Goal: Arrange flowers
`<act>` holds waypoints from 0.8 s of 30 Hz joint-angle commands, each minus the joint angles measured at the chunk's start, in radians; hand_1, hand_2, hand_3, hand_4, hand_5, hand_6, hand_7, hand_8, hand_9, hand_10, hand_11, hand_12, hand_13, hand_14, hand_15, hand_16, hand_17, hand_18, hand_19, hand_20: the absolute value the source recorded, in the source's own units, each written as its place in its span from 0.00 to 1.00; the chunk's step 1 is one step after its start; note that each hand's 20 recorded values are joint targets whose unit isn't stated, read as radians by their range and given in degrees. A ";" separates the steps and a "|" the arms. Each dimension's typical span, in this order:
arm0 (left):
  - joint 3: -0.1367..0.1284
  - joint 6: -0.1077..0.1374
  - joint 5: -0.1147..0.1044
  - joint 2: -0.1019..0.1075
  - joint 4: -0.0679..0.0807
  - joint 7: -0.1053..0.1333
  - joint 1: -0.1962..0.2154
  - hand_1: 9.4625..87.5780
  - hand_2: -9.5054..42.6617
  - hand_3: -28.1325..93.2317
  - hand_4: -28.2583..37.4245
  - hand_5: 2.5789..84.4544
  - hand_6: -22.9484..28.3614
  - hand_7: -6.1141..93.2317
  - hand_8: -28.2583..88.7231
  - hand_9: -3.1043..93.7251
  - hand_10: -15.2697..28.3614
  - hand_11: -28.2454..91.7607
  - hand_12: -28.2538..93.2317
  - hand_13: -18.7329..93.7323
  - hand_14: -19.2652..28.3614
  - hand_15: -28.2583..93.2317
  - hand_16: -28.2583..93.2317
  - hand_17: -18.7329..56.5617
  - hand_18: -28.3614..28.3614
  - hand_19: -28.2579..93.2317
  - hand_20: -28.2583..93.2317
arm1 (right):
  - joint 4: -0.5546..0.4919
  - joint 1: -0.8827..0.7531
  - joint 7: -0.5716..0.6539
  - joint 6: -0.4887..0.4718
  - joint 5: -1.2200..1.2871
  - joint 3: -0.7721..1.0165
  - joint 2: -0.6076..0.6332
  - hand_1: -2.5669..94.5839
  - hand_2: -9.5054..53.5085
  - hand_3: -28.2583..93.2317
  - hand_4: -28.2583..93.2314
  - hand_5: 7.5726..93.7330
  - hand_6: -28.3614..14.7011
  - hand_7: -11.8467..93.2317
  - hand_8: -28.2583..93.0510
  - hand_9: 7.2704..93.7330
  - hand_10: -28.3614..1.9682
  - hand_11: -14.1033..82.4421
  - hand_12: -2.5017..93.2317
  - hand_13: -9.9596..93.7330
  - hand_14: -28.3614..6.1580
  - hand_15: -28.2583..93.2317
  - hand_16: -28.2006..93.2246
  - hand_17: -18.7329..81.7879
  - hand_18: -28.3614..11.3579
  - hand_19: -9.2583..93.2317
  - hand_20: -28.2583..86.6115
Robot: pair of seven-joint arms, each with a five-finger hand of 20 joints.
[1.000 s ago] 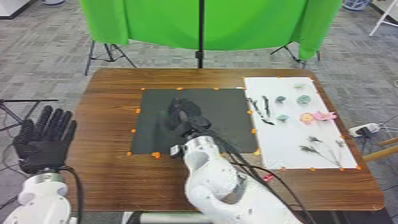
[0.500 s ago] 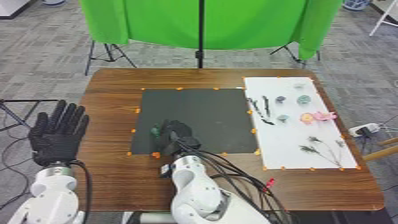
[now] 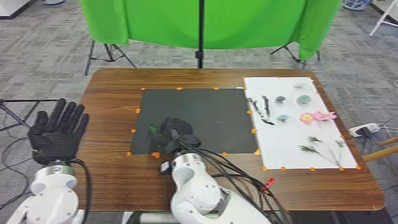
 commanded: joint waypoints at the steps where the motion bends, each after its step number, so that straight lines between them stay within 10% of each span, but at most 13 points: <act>1: 0.008 -0.018 -0.006 0.003 0.007 0.000 0.007 0.21 0.47 0.87 0.00 0.57 0.63 0.13 0.16 0.48 0.69 0.38 0.29 0.46 0.70 0.44 0.17 0.19 0.71 0.50 0.32 | 0.007 -0.017 -0.003 -0.035 -0.005 0.010 0.001 0.49 0.00 0.86 0.00 0.74 0.58 0.56 0.32 0.87 0.44 0.48 0.34 0.86 0.52 0.69 0.46 0.53 0.04 0.91 0.35; 11: 0.006 -0.019 0.000 0.008 0.006 0.000 0.002 0.21 0.46 0.87 0.00 0.56 0.63 0.14 0.17 0.48 0.69 0.38 0.29 0.45 0.71 0.44 0.17 0.18 0.71 0.51 0.32 | 0.001 -0.027 -0.001 -0.058 -0.005 0.012 0.002 0.40 0.00 0.92 0.00 0.70 0.54 0.53 0.11 0.79 0.36 0.57 0.28 0.82 0.48 0.73 0.44 0.52 0.04 0.92 0.35; 24: -0.034 -0.014 -0.012 -0.026 -0.024 0.028 0.072 0.21 0.46 0.87 0.00 0.56 0.63 0.14 0.17 0.48 0.69 0.38 0.29 0.45 0.70 0.44 0.17 0.18 0.71 0.51 0.32 | -0.086 -0.027 0.007 -0.094 0.062 0.066 0.051 0.37 0.00 0.90 0.00 0.67 0.47 0.31 0.12 0.78 0.32 0.51 0.25 0.81 0.45 0.73 0.43 0.52 0.02 0.93 0.34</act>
